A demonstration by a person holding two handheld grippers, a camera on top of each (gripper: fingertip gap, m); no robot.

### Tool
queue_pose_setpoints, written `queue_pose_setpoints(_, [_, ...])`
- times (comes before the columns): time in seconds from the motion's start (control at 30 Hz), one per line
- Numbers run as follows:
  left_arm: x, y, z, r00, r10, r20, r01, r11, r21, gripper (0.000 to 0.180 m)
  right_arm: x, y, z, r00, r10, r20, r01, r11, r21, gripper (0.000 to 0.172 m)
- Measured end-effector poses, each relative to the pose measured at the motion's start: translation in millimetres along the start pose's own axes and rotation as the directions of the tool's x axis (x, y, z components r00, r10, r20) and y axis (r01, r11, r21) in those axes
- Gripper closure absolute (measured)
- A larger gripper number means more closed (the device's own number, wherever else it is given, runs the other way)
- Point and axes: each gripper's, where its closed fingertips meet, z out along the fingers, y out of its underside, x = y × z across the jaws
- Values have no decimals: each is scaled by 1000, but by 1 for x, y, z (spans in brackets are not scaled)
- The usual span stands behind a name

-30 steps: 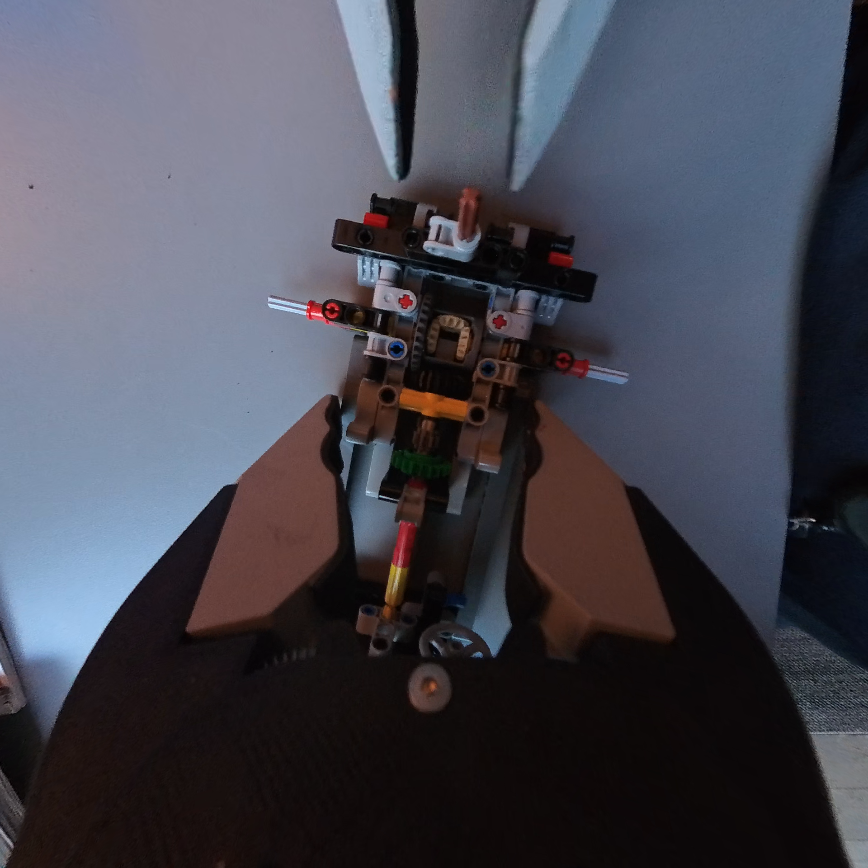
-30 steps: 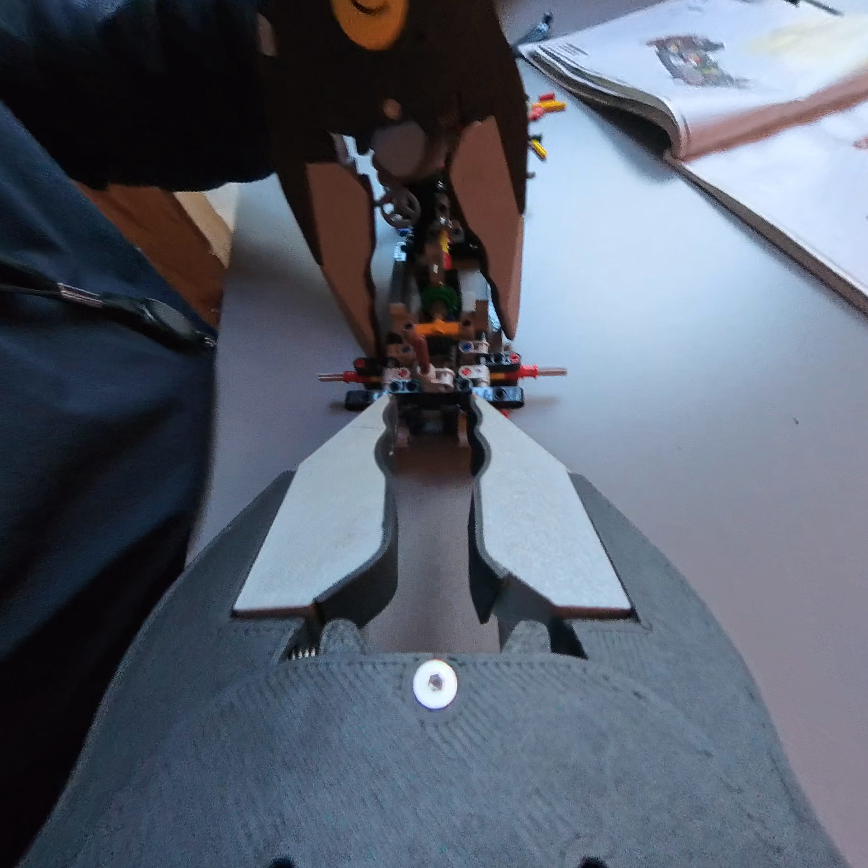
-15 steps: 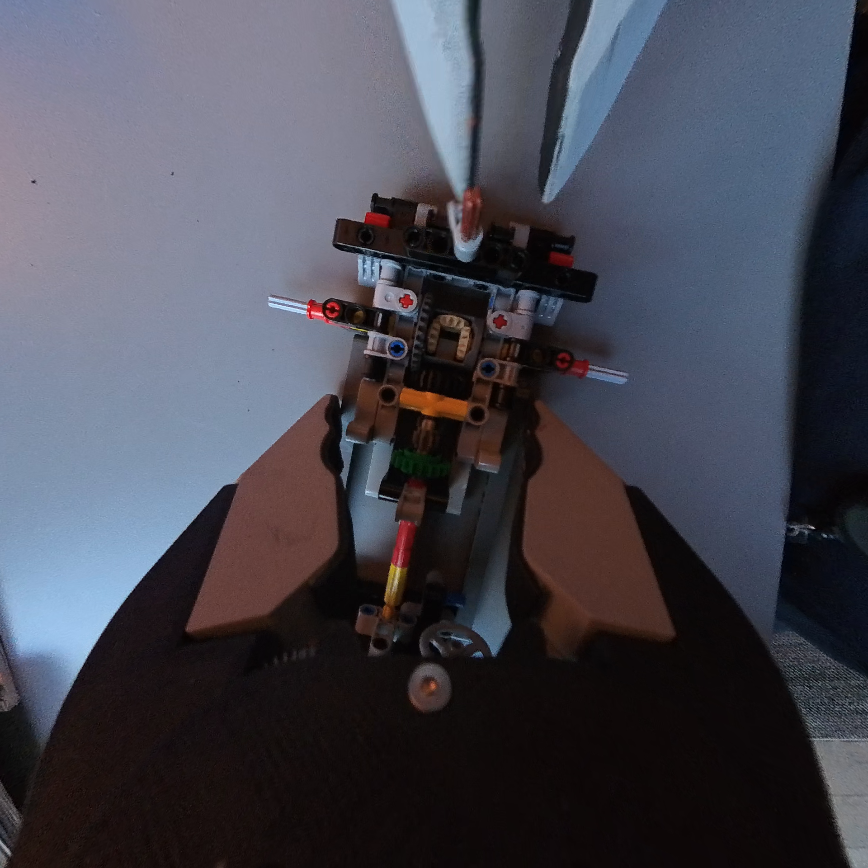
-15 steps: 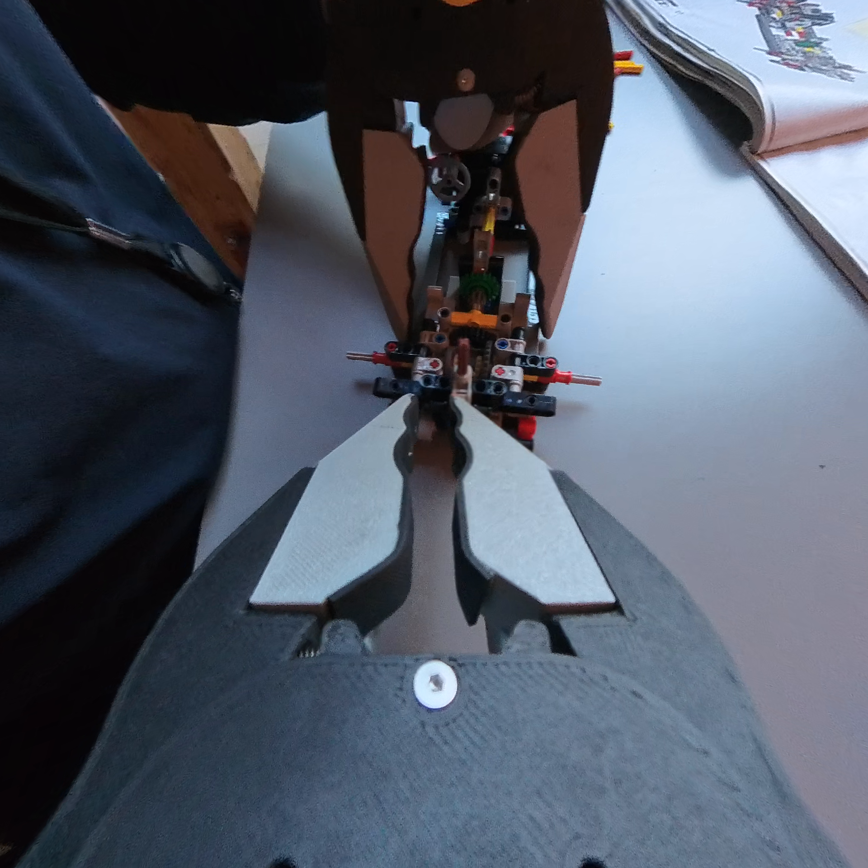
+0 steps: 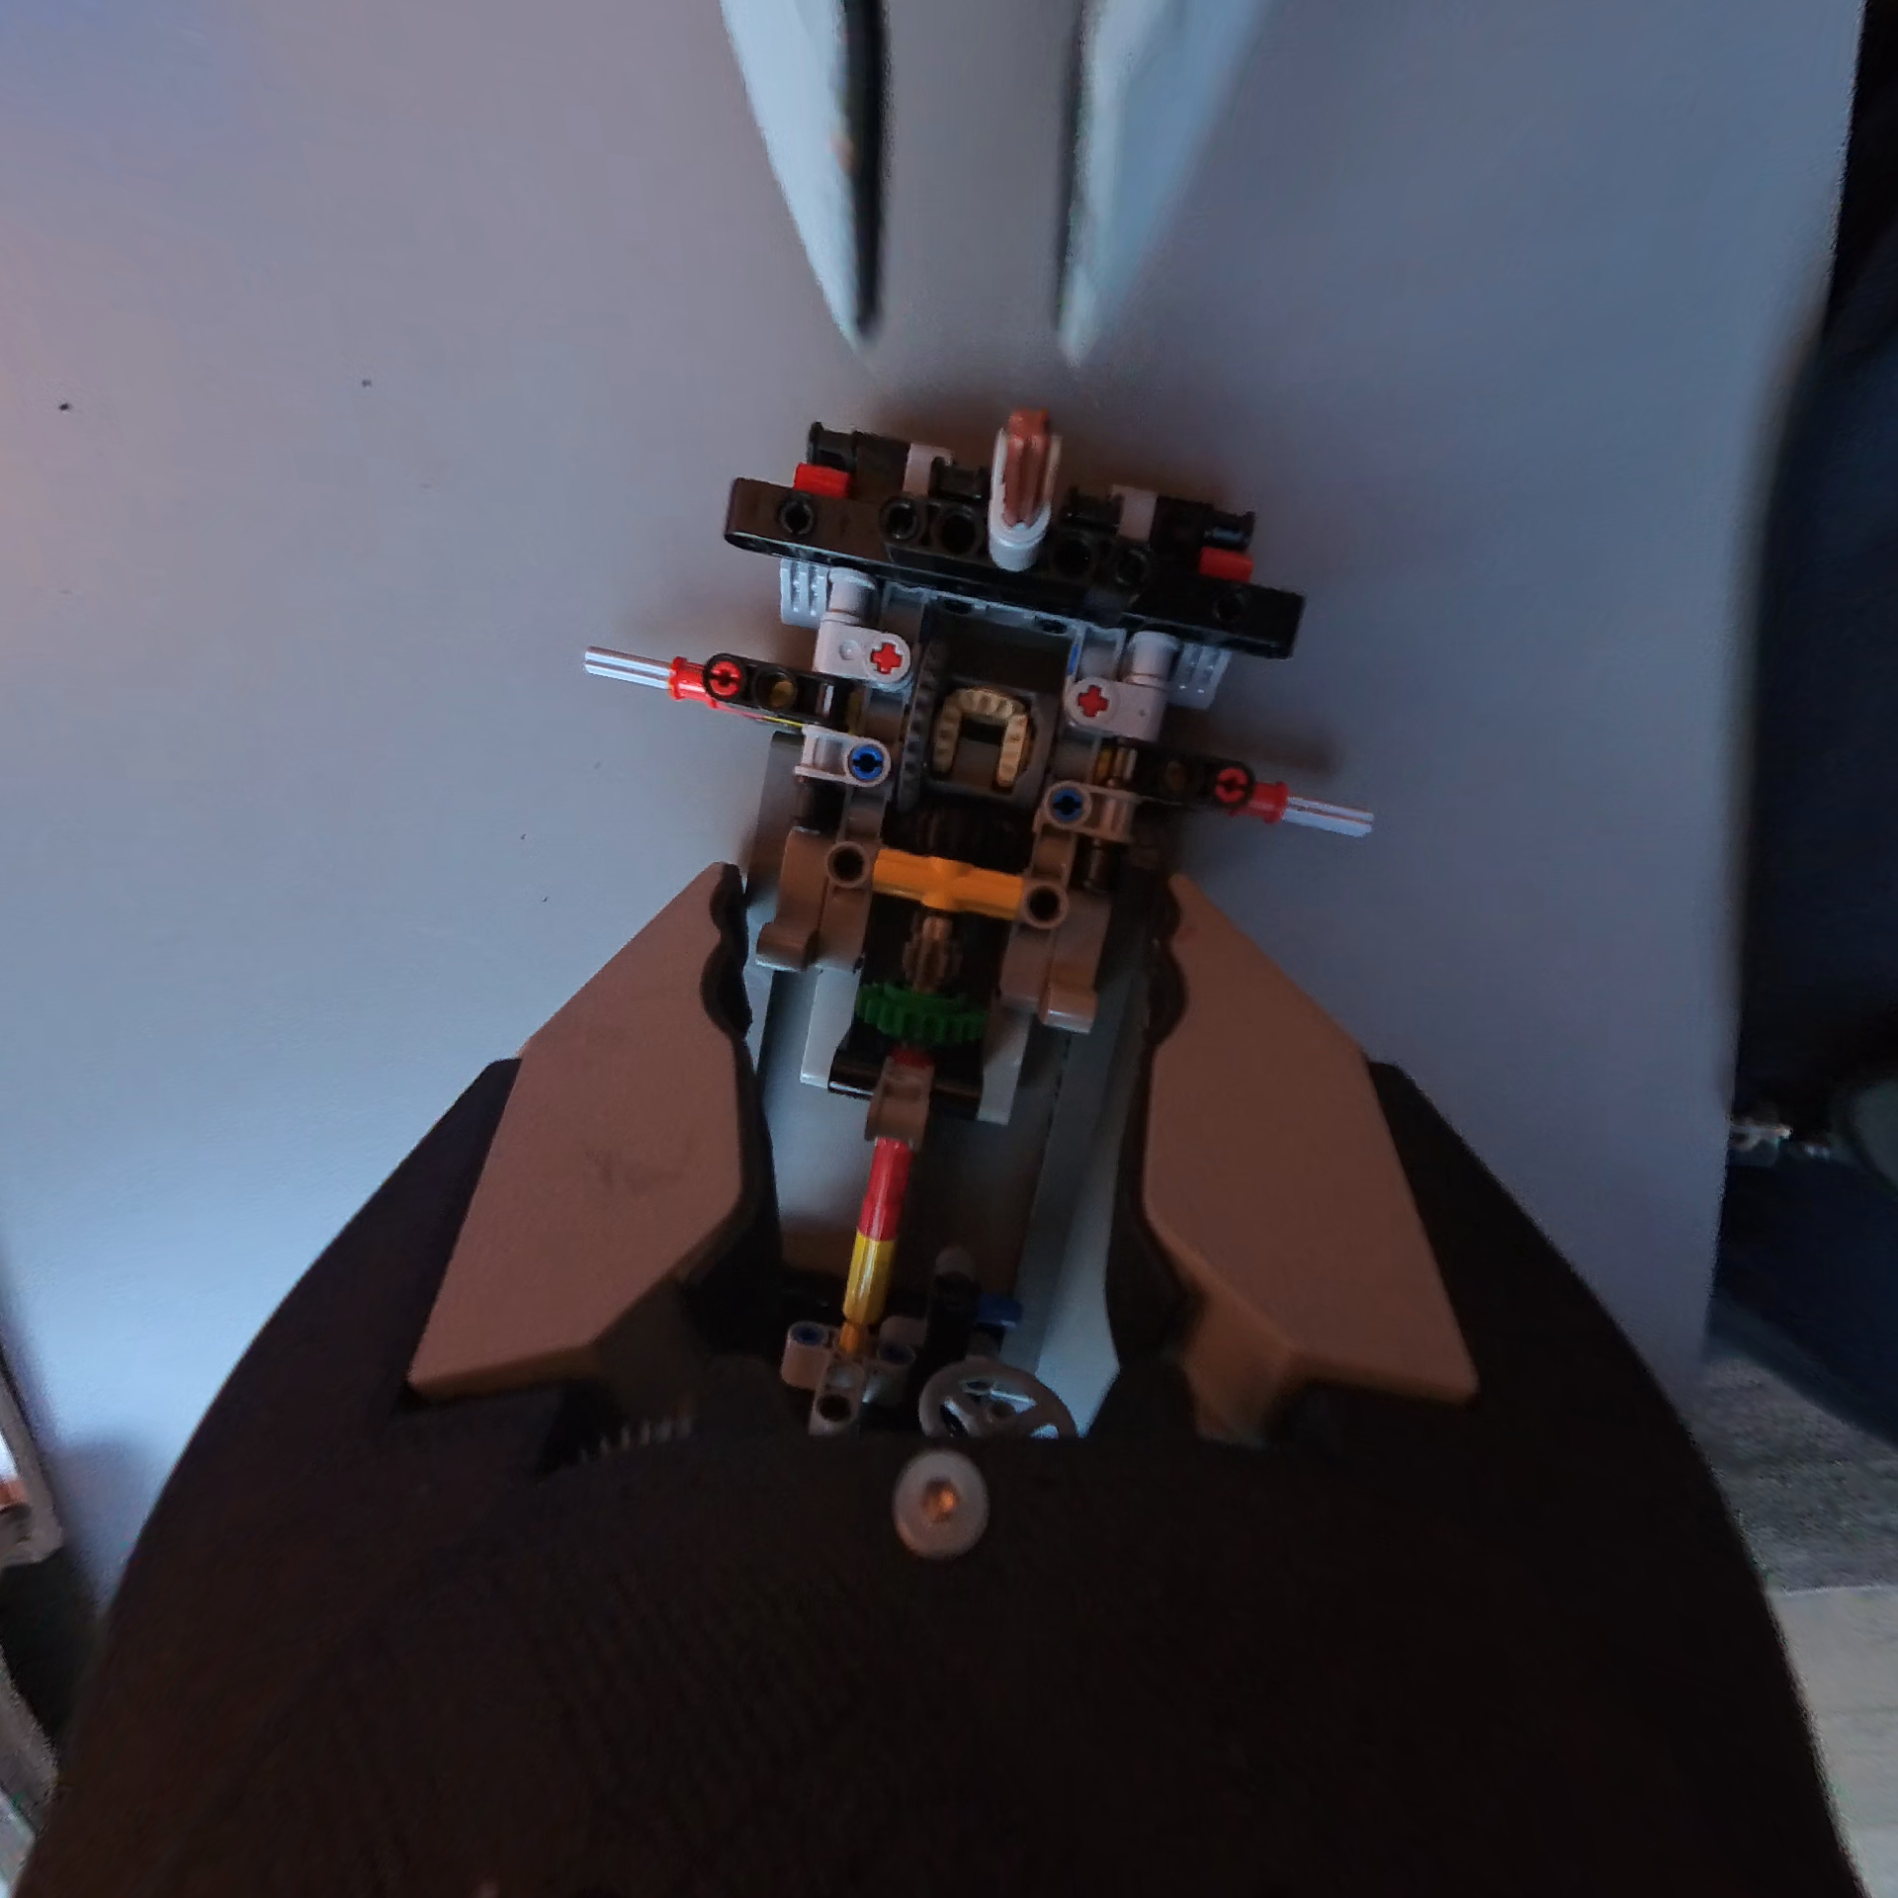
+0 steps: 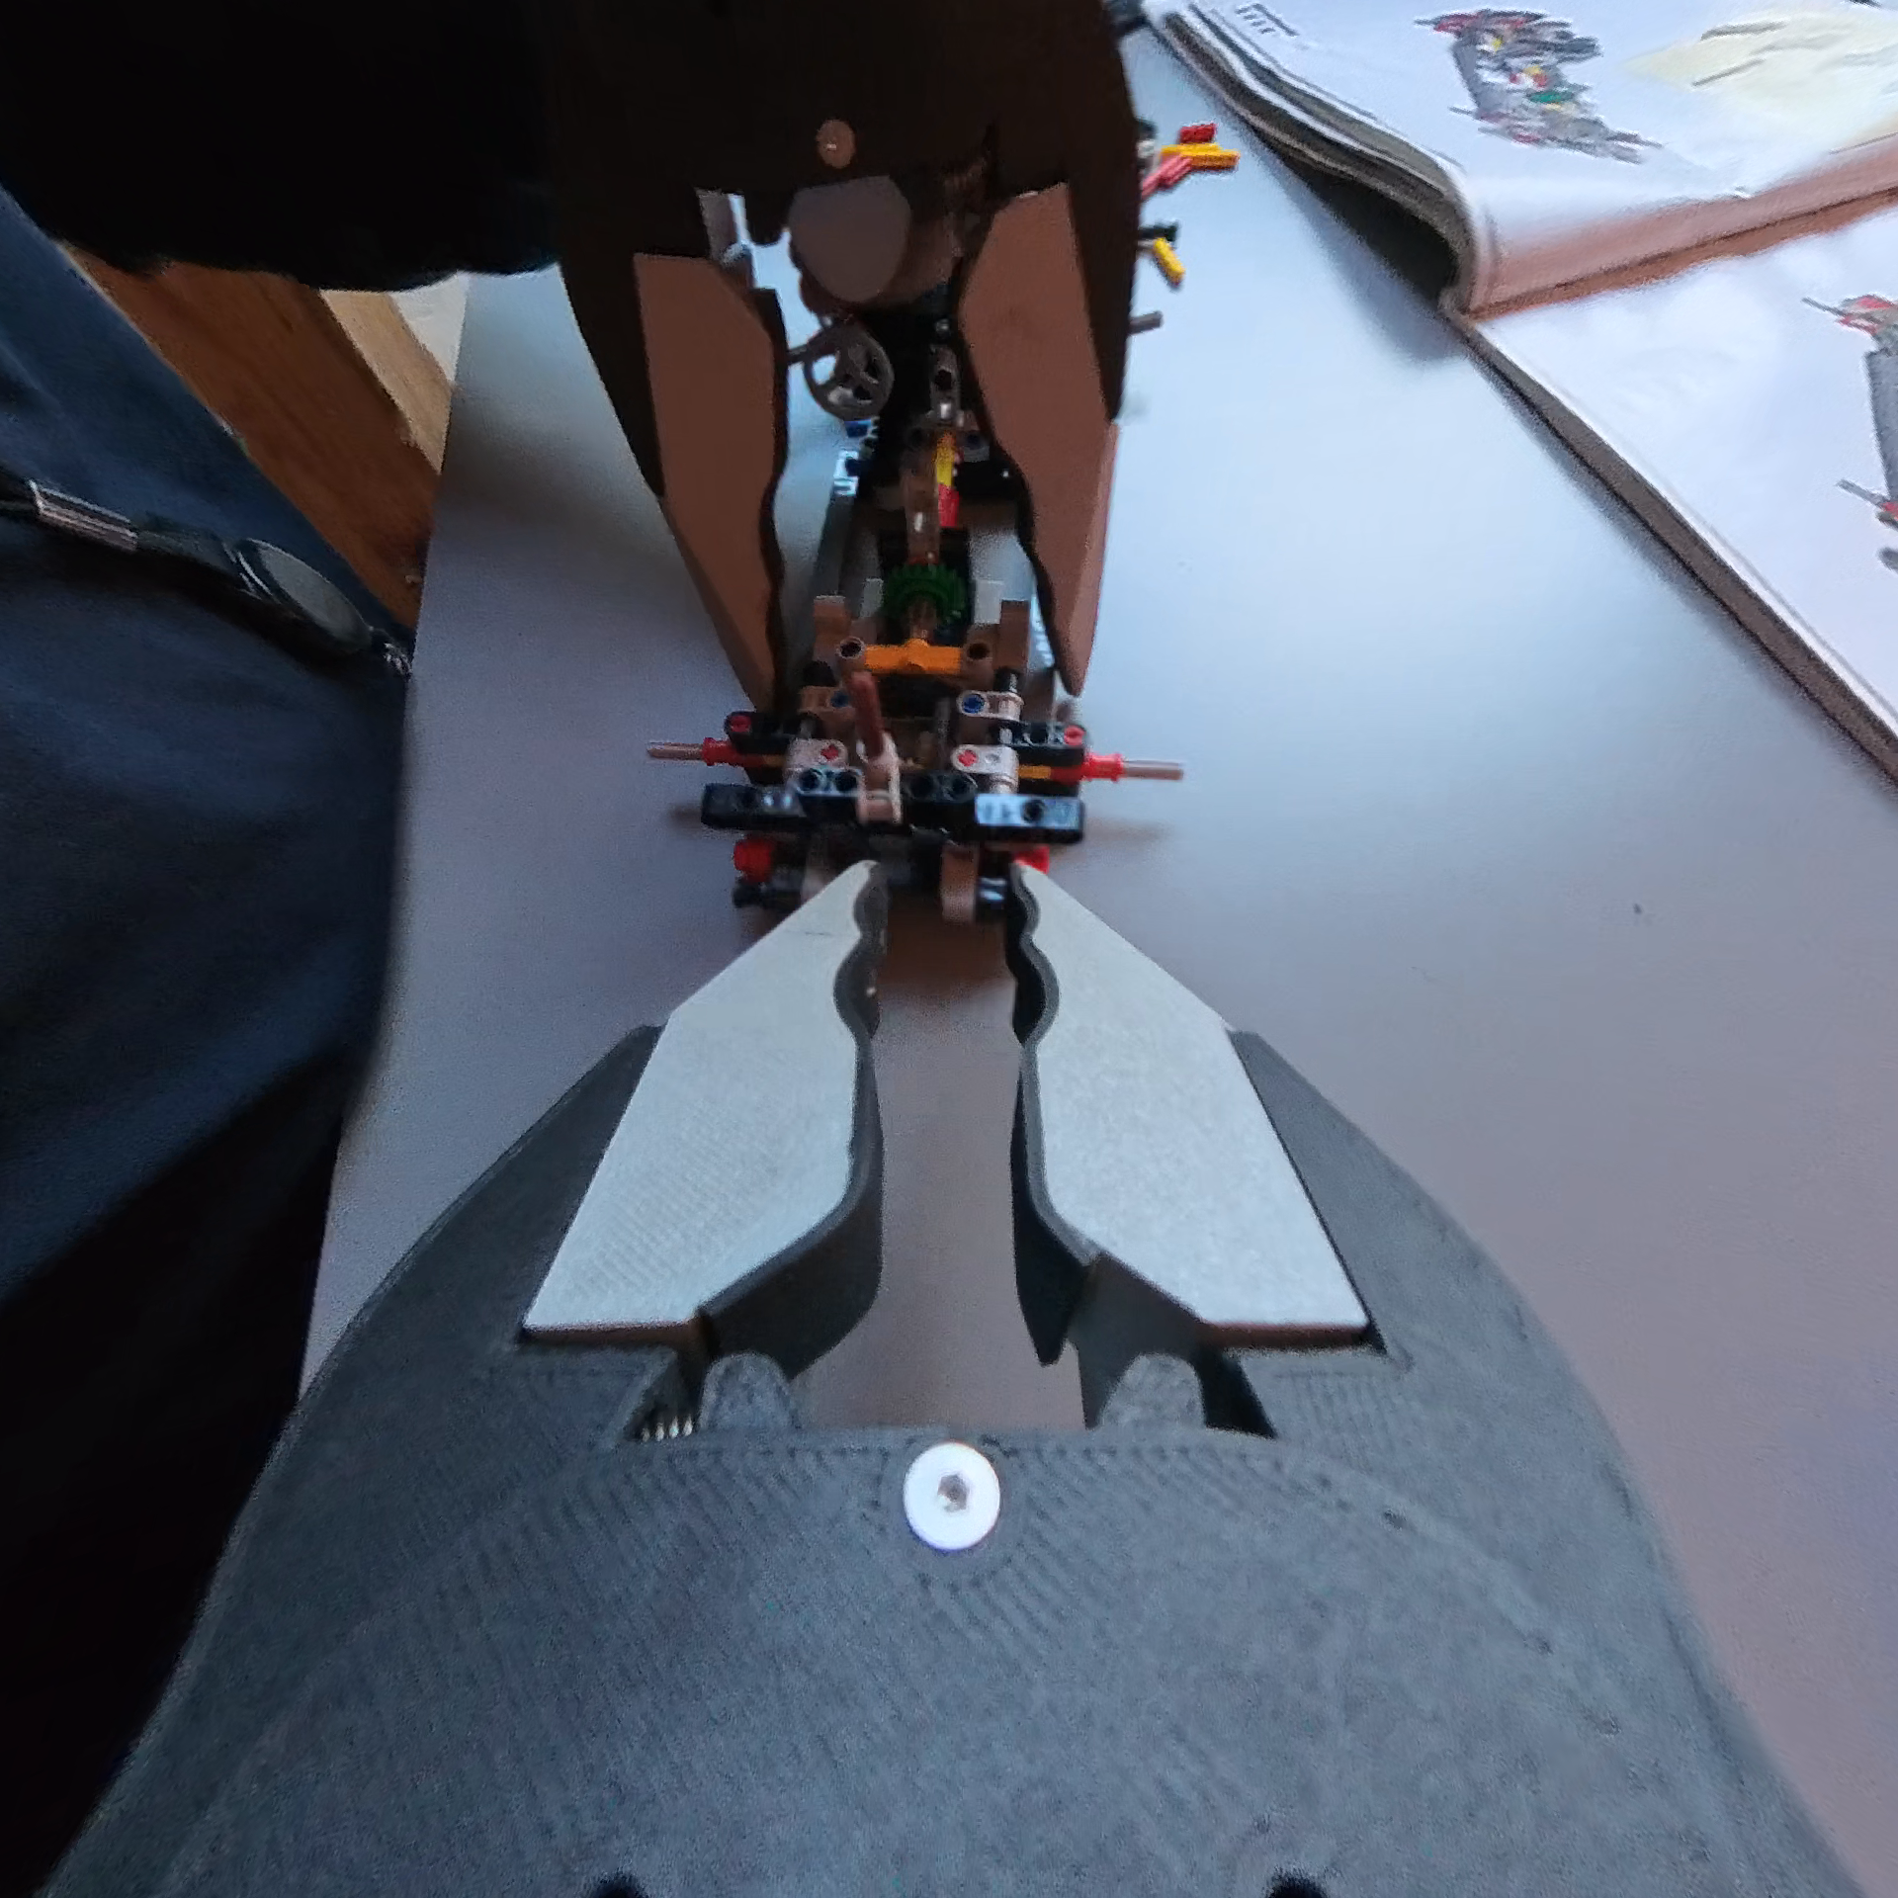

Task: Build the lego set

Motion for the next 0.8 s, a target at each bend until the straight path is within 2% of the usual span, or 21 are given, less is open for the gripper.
queue_pose_setpoints(0.17, [-8,14,-5,995,87,-44,-89,995,-43,104,20,11,-12,998,63,-29,-62,996,61,152])
queue_pose_setpoints(0.27, [-18,22,-10,996,88,-24,-90,992,-93,104,28,14,-15,996,67,-62,-62,995,79,150])
queue_pose_setpoints(0.37, [-13,6,-20,998,17,-61,-15,999,32,109,32,11,-19,994,54,-97,-44,993,107,150])
queue_pose_setpoints(0.53, [-21,3,-37,999,-47,10,45,990,131,98,37,6,-26,993,78,-91,-63,985,158,150])
queue_pose_setpoints(0.6, [-25,-2,-47,998,-60,36,51,975,214,97,43,3,-28,990,83,-110,-62,981,182,150])
queue_pose_setpoints(0.7, [-42,-13,-68,989,-126,74,86,913,400,99,52,-3,-29,986,93,-136,-62,974,219,149])
queue_pose_setpoints(0.8, [-66,-20,-87,969,-222,112,122,817,564,104,64,-11,-26,980,107,-167,-64,967,247,147])
